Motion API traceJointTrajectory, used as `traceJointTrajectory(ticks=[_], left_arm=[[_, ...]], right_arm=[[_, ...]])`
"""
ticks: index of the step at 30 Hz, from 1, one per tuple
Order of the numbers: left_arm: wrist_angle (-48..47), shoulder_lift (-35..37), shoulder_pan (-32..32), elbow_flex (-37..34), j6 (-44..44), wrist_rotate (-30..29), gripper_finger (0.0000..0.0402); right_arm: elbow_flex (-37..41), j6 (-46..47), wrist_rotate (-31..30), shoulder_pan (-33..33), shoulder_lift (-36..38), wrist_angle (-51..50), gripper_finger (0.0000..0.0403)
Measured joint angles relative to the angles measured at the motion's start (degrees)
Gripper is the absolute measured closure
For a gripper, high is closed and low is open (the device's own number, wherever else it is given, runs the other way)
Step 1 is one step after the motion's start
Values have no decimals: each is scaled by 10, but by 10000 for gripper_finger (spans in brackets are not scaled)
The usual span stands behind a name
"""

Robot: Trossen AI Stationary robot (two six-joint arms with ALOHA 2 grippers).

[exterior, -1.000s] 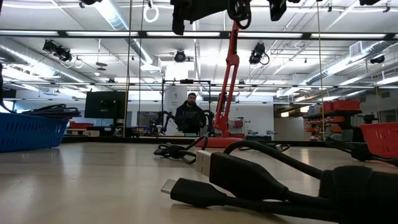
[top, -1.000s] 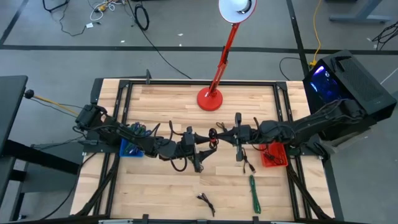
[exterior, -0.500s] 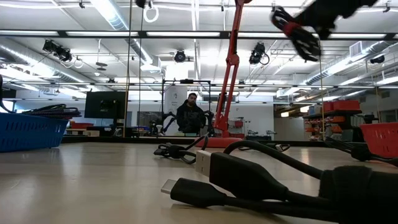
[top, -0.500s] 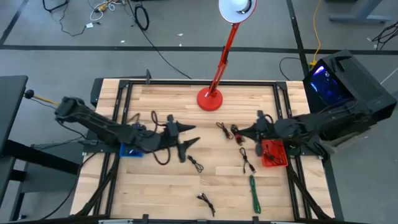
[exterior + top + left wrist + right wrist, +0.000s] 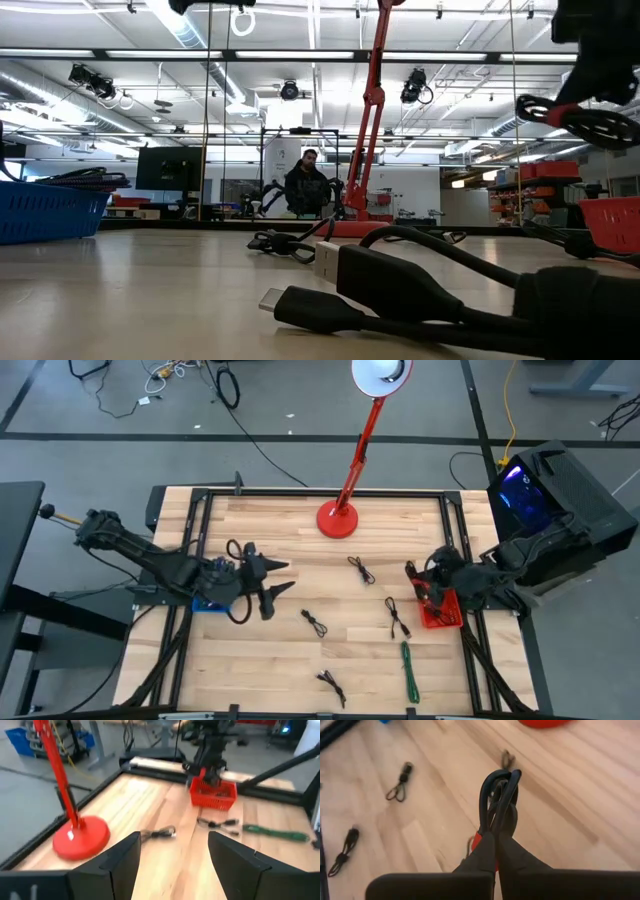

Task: Pick & Place USB Port
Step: Put the black charger cable into the red bin

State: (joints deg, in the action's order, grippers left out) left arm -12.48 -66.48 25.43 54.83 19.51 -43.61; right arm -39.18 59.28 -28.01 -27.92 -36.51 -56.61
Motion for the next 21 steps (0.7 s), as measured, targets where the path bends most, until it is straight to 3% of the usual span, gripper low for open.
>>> traceJointTrajectory(ticks=[6, 11, 21], left_arm=[[-76, -3, 21, 0, 85, 1, 166], [-98, -3, 48, 0, 105, -1, 166], [-102, -3, 73, 0, 118, -13, 166]], right_arm=[[0, 95, 26, -19, -2, -54, 403], [0, 173, 64, -39, -12, -113, 403], [0, 168, 75, -70, -41, -111, 403]])
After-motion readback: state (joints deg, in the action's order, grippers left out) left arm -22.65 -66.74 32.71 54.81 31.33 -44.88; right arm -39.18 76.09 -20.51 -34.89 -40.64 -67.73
